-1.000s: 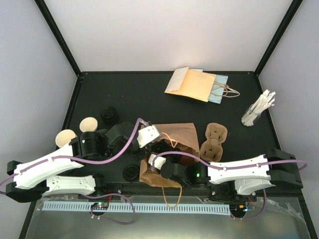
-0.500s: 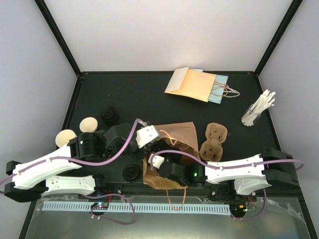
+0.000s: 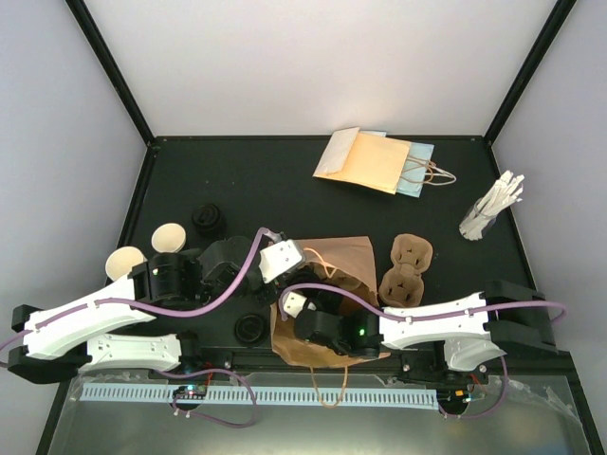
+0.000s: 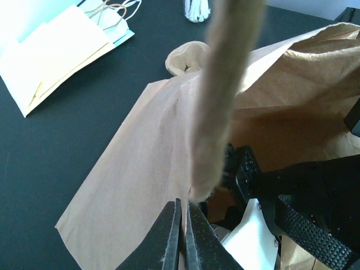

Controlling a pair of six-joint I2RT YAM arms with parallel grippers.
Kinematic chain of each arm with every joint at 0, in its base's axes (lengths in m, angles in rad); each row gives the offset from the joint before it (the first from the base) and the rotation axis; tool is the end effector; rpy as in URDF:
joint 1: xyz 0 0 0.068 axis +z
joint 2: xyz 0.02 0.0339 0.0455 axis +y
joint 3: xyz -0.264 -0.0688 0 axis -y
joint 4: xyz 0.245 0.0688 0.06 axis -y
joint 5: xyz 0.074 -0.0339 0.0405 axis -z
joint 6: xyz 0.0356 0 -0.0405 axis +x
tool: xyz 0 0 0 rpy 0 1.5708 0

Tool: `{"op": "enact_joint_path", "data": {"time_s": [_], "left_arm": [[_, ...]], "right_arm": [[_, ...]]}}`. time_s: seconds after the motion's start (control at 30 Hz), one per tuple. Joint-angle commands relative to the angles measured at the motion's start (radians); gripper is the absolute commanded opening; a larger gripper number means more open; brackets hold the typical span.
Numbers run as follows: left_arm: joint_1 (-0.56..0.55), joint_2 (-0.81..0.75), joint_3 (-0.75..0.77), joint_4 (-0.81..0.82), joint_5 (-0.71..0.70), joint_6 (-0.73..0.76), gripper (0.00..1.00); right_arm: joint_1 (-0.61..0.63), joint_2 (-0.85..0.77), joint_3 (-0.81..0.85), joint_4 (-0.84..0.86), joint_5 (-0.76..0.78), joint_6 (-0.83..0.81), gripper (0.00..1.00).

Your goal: Pack the takeout coffee

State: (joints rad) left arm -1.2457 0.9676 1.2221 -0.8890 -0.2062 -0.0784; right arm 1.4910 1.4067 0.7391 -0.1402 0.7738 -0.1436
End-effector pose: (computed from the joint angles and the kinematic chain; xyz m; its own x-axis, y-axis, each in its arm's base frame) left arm 0.0644 -0.1682 0.3861 -0.2573 0.5233 -0.8124 0.8574 0.5114 0.0579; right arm 0.0467 0.2723 0.1975 0.0395 -0.7901 -0.6117 -0.6758 0.4298 -0.5988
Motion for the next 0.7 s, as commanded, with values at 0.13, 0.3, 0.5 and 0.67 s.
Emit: {"op": "enact_joint_path", "data": {"time_s": [0.13, 0.3, 0.5, 0.67], "left_arm": [[-0.024, -0.023, 0.024, 0.047, -0.006, 0.021, 0.01], [-0.032, -0.023, 0.021, 0.045, -0.004, 0.015, 0.02], [-0.043, -0.025, 0.019, 0.048, -0.005, 0.005, 0.01], [-0.049, -0.027, 0.016, 0.049, -0.005, -0.001, 0.02]], "right_arm": [[-0.015, 0.038, 0.043, -0.080, 0.008, 0.104, 0.39], [-0.015, 0.033, 0.041, -0.068, 0.009, 0.097, 0.39], [-0.015, 0.051, 0.046, -0.068, 0.015, 0.077, 0.39], [-0.023, 0.070, 0.059, -0.088, 0.005, 0.076, 0.39]]}}
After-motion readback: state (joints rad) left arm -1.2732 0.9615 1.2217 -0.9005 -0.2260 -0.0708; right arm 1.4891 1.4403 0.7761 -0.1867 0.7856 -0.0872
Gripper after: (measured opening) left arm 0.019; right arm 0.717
